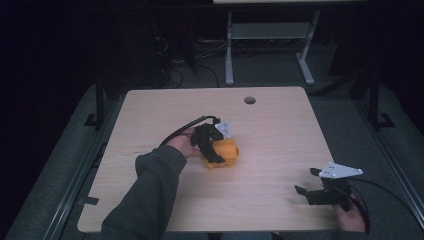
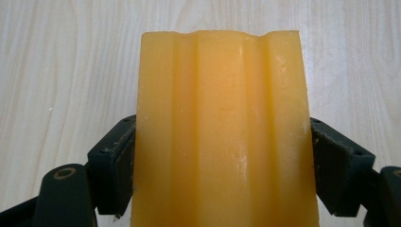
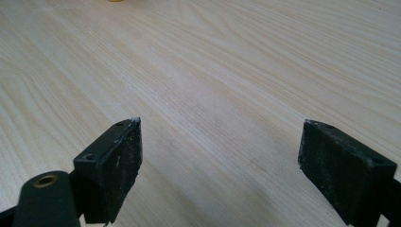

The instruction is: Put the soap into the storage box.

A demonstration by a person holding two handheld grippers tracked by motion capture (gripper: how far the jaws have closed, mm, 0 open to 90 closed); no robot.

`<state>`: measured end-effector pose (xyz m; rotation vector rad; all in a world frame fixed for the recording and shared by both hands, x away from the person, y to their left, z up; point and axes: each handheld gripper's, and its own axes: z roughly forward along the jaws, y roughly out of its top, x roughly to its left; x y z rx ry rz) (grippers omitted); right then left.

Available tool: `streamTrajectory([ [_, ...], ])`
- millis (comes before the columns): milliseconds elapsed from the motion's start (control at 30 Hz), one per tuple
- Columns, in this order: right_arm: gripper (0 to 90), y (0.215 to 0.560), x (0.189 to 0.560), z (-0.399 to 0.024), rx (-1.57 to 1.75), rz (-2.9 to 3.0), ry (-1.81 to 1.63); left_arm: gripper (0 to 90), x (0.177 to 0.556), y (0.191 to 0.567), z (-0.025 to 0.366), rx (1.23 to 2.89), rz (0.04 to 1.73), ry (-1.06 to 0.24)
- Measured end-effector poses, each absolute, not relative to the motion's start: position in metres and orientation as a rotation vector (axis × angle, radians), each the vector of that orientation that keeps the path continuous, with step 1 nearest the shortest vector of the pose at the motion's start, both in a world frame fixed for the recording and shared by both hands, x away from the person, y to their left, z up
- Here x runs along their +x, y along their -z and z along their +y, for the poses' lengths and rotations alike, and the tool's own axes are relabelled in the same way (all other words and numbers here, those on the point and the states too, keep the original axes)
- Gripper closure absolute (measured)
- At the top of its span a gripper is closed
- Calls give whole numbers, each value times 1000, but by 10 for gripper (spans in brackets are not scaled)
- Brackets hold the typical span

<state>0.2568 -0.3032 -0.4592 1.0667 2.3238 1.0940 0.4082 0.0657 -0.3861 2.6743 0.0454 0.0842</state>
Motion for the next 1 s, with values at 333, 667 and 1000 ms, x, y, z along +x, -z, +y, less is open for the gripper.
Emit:
streamTrajectory([
  [333, 139, 459, 257, -303, 1066, 2327, -1093, 206, 412, 393, 63, 2674, 33, -53],
  [667, 139, 459, 256, -302, 1063, 2332, -1093, 200, 413, 393, 64, 2673, 67, -43],
  [1000, 139, 460, 257, -302, 1058, 2331, -1094, 196, 412, 386, 69, 2658, 95, -38],
])
